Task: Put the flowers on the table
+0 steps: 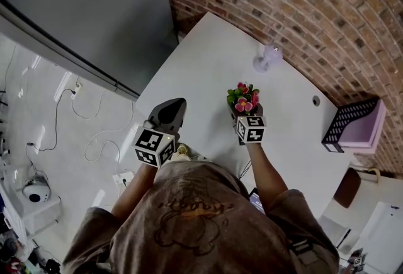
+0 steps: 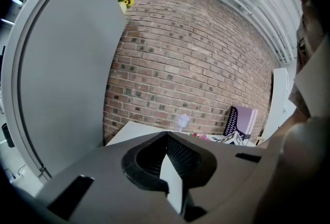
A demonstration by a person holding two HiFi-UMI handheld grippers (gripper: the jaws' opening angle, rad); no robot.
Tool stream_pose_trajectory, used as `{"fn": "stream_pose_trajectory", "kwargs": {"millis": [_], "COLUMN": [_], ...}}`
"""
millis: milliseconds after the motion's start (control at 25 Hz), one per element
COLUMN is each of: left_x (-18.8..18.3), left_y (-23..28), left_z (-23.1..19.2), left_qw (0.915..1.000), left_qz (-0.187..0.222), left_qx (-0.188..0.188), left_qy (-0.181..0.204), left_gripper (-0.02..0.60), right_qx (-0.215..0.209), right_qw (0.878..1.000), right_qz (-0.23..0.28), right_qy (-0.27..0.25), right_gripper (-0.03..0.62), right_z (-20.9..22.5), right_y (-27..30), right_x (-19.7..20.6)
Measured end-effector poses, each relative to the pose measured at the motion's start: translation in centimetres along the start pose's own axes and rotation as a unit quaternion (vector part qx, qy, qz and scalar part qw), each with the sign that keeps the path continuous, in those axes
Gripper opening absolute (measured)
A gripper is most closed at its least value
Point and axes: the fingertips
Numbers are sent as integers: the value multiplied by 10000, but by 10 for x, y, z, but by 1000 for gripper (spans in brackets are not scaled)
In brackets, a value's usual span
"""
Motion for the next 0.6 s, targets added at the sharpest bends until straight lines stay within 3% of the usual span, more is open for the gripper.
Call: {"fn": "stream_pose_trajectory", "kwargs": {"millis": [600], "left_x": [9], "left_y": [-10], "left_z": [-11], "left_qw": [9998], "left_qz": [-104], "left_qx": [-153], "left_qy": [-118], "left_gripper": [20], "right_qx": [120], "right_qw": [9998], "right_qz": [-158], "right_qy": [9], "right_gripper": [344], "right_z": [10], "right_y": [23], "right_x": [9]}}
Point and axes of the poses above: the fingertips, and each gripper's own axes: y forward along the fingers, z to its right, x out of its underside, and after that the axes turned 7 degrees about x, right-handed
